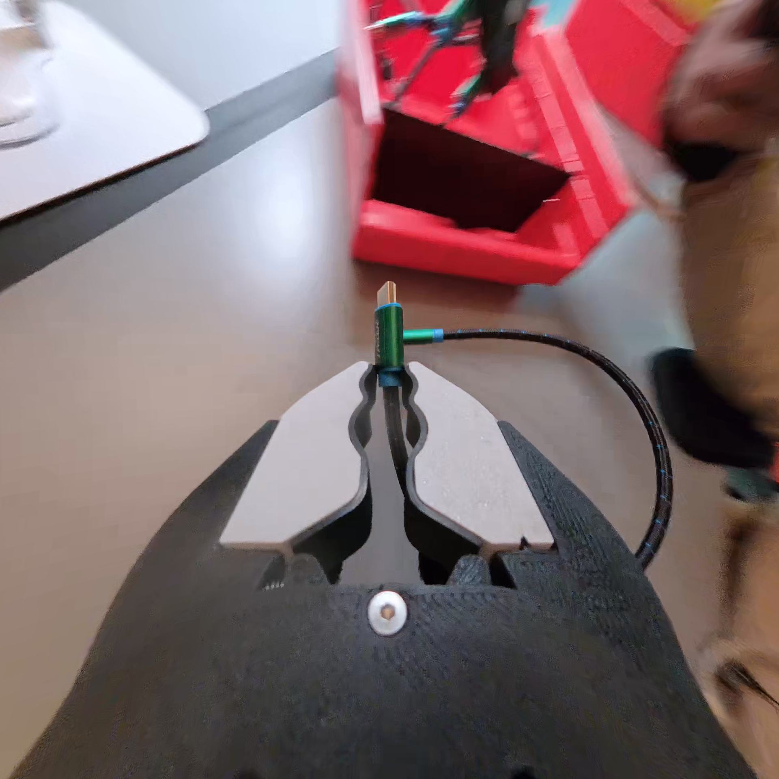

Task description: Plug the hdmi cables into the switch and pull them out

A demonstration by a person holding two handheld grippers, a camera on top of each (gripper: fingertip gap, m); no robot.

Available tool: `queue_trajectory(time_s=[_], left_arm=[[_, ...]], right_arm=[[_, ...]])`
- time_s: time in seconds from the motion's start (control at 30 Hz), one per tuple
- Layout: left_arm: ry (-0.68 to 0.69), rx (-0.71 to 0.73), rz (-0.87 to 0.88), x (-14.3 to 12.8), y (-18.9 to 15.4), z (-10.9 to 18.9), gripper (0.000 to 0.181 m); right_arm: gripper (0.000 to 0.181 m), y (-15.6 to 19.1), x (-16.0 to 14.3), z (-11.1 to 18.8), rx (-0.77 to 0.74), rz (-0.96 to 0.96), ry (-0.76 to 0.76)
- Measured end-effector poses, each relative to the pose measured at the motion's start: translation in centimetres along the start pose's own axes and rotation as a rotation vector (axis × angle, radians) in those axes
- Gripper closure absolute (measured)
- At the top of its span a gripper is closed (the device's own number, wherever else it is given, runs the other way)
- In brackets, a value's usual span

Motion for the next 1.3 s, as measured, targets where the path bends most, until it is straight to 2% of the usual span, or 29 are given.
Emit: queue_trajectory(time_s=[0.03,0.2,0.3,0.4,0.8,1.3], left_arm=[[-0.011,-0.084,-0.02,0.5,-1.5,0.6,0.169],[-0.036,-0.357,-0.148,2.1,-8.6,2.5,0.169],[-0.016,-0.415,-0.215,2.5,-11.5,2.5,0.169],[-0.01,-0.433,-0.241,2.7,-12.7,2.5,0.169],[-0.071,-0.567,-0.135,3.4,-12.9,4.1,0.17],[-0.034,-0.534,-0.071,3.0,-11.7,3.2,0.169]], right_arm=[[0.168,-0.2,-0.1,0.0,-0.012,-0.002,0.003],[0.168,-1.3,-0.8,-0.3,-0.08,-0.017,0.043],[0.168,-1.7,-1.8,-1.2,-0.091,-0.026,0.089],[0.168,-1.8,-2.9,-2.4,-0.067,-0.044,0.133],[0.168,-2.5,-5.8,-4.4,-0.003,-0.111,0.161],[0.168,-3.5,-6.1,-4.7,-0.095,-0.072,0.148]])
Point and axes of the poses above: each gripper's, where its closed fingertips meet, z back along the fingers, x out of its top, y = z × x across the jaws, the point moved 3 cm from there along z, back along the fingers, and after that the axes turned 8 degrees about y, right-handed, at the moved point
